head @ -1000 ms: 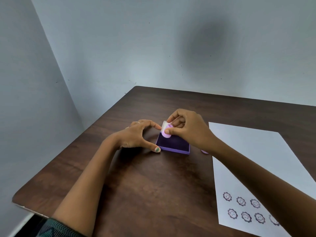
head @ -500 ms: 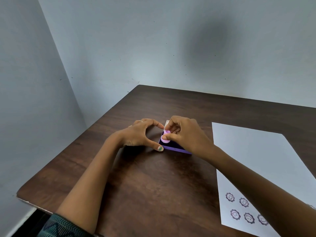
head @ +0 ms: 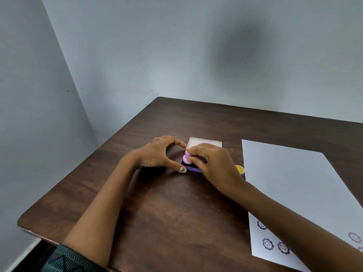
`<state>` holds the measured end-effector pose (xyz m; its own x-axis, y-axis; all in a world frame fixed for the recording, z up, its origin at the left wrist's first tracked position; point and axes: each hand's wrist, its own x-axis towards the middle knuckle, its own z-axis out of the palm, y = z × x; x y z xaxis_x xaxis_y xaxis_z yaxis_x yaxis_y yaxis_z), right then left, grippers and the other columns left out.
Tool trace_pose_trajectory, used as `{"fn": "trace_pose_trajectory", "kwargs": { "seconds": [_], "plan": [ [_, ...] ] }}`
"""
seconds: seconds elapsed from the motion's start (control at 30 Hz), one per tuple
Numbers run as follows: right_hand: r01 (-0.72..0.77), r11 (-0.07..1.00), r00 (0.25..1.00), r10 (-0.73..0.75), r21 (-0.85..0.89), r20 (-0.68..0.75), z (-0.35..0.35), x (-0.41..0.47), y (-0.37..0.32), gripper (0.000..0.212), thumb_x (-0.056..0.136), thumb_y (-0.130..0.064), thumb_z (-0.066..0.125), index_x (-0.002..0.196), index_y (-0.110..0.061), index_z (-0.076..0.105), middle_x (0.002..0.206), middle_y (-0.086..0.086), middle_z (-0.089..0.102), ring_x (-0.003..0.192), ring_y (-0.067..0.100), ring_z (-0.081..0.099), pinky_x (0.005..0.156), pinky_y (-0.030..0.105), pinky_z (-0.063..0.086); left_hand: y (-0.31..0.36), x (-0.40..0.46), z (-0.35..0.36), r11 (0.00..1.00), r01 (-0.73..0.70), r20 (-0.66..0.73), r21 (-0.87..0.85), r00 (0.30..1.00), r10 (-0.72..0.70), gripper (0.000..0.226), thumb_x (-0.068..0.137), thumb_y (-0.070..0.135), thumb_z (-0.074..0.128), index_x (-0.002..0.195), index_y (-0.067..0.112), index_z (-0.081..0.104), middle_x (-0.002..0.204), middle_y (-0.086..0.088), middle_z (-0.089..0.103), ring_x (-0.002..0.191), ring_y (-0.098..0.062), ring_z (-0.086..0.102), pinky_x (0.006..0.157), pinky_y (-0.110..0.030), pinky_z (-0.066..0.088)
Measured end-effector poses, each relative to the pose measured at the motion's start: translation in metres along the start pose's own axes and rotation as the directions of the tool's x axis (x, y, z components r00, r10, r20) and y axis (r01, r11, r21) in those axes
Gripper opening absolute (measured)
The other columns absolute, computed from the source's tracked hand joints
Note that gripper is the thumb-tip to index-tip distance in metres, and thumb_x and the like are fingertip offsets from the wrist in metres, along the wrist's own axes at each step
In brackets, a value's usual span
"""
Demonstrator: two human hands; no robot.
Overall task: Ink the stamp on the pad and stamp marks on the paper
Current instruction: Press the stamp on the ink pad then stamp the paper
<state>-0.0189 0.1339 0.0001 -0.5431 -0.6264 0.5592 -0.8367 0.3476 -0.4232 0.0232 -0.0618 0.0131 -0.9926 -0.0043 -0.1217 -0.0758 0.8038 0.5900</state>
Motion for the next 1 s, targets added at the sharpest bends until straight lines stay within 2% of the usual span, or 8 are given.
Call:
{"fn": "trace_pose_trajectory", "kwargs": {
  "seconds": [0.17, 0.37, 0.47, 0.57, 0.63, 0.77, 0.9, 1.0],
  "plan": [
    [0.068, 0.997, 0.998, -0.068, -0.027, -0.016, -0.001, -0.005, -0.004, 0.023, 0.084, -0.012, 0.062, 0.106, -0.007, 0.068, 0.103, 0.013, 0.073, 0.092, 0.022, 0.068, 0.085, 0.026, 0.048, 0.000, 0.000, 0.001, 1.000, -0.003, -0.001, -0.005, 1.000, 0.003, 0.072, 0.058, 0.055, 0.082, 0.120, 0.052, 0.047, 0.131, 0.022, 0.032, 0.134, -0.013, 0.021, 0.114, -0.043, 0.021],
    [0.017, 0.999, 0.998, -0.015, 0.041, -0.054, -0.001, 0.004, -0.006, 0.017, 0.084, -0.014, 0.062, 0.095, -0.005, 0.071, 0.088, 0.015, 0.074, 0.078, 0.024, 0.067, 0.074, 0.044, 0.056, 0.002, -0.001, 0.001, 1.000, 0.000, -0.005, -0.003, 1.000, 0.000, 0.070, 0.060, 0.053, 0.082, 0.120, 0.051, 0.047, 0.145, 0.016, 0.031, 0.136, -0.013, 0.018, 0.110, -0.038, 0.019],
    [0.079, 0.997, 0.996, -0.078, 0.012, -0.041, -0.001, -0.002, -0.007, 0.018, 0.084, -0.013, 0.063, 0.098, -0.005, 0.071, 0.091, 0.014, 0.075, 0.080, 0.022, 0.069, 0.075, 0.040, 0.057, 0.002, -0.001, 0.001, 1.000, 0.001, -0.005, 0.008, 1.000, -0.001, 0.070, 0.060, 0.053, 0.082, 0.121, 0.050, 0.047, 0.149, 0.014, 0.029, 0.138, -0.013, 0.017, 0.111, -0.038, 0.018],
    [0.011, 0.998, 0.996, -0.006, 0.058, -0.084, -0.003, 0.001, -0.004, 0.018, 0.082, -0.014, 0.065, 0.098, -0.007, 0.071, 0.090, 0.012, 0.076, 0.078, 0.019, 0.068, 0.075, 0.035, 0.057, 0.002, -0.001, 0.001, 1.000, 0.006, -0.004, 0.017, 1.000, -0.005, 0.070, 0.060, 0.053, 0.081, 0.122, 0.050, 0.047, 0.149, 0.014, 0.028, 0.138, -0.013, 0.016, 0.111, -0.039, 0.018],
    [-0.023, 0.996, 0.995, 0.030, 0.083, -0.094, -0.003, 0.005, -0.005, 0.017, 0.082, -0.015, 0.066, 0.096, -0.008, 0.072, 0.087, 0.011, 0.076, 0.075, 0.018, 0.067, 0.072, 0.036, 0.056, 0.002, -0.001, 0.001, 1.000, 0.009, -0.002, 0.008, 1.000, -0.009, 0.070, 0.060, 0.053, 0.081, 0.121, 0.051, 0.047, 0.149, 0.015, 0.028, 0.138, -0.014, 0.016, 0.110, -0.039, 0.018],
    [0.048, 0.998, 0.998, -0.047, 0.039, -0.044, -0.002, 0.000, -0.006, 0.019, 0.082, -0.013, 0.064, 0.099, -0.005, 0.070, 0.088, 0.015, 0.075, 0.074, 0.023, 0.068, 0.072, 0.039, 0.058, 0.002, -0.001, 0.001, 1.000, 0.010, 0.001, 0.016, 1.000, -0.010, 0.070, 0.060, 0.054, 0.081, 0.121, 0.051, 0.048, 0.151, 0.012, 0.026, 0.140, -0.015, 0.015, 0.112, -0.041, 0.017],
    [0.000, 0.998, 0.996, 0.005, 0.059, -0.086, -0.002, 0.005, -0.003, 0.017, 0.082, -0.014, 0.064, 0.095, -0.007, 0.072, 0.084, 0.014, 0.075, 0.072, 0.022, 0.067, 0.070, 0.042, 0.056, 0.003, -0.002, 0.001, 1.000, 0.014, 0.004, 0.021, 1.000, -0.014, 0.069, 0.061, 0.054, 0.081, 0.121, 0.051, 0.047, 0.152, 0.011, 0.025, 0.140, -0.016, 0.014, 0.113, -0.043, 0.017],
    [0.041, 0.999, 0.998, -0.040, 0.029, -0.047, -0.001, 0.003, -0.005, 0.018, 0.083, -0.013, 0.063, 0.098, -0.006, 0.071, 0.087, 0.014, 0.075, 0.074, 0.022, 0.067, 0.071, 0.040, 0.057, 0.003, -0.002, 0.001, 1.000, 0.016, 0.005, 0.022, 1.000, -0.016, 0.069, 0.061, 0.053, 0.081, 0.122, 0.051, 0.047, 0.153, 0.010, 0.025, 0.141, -0.017, 0.014, 0.114, -0.045, 0.017]
  ]
}}
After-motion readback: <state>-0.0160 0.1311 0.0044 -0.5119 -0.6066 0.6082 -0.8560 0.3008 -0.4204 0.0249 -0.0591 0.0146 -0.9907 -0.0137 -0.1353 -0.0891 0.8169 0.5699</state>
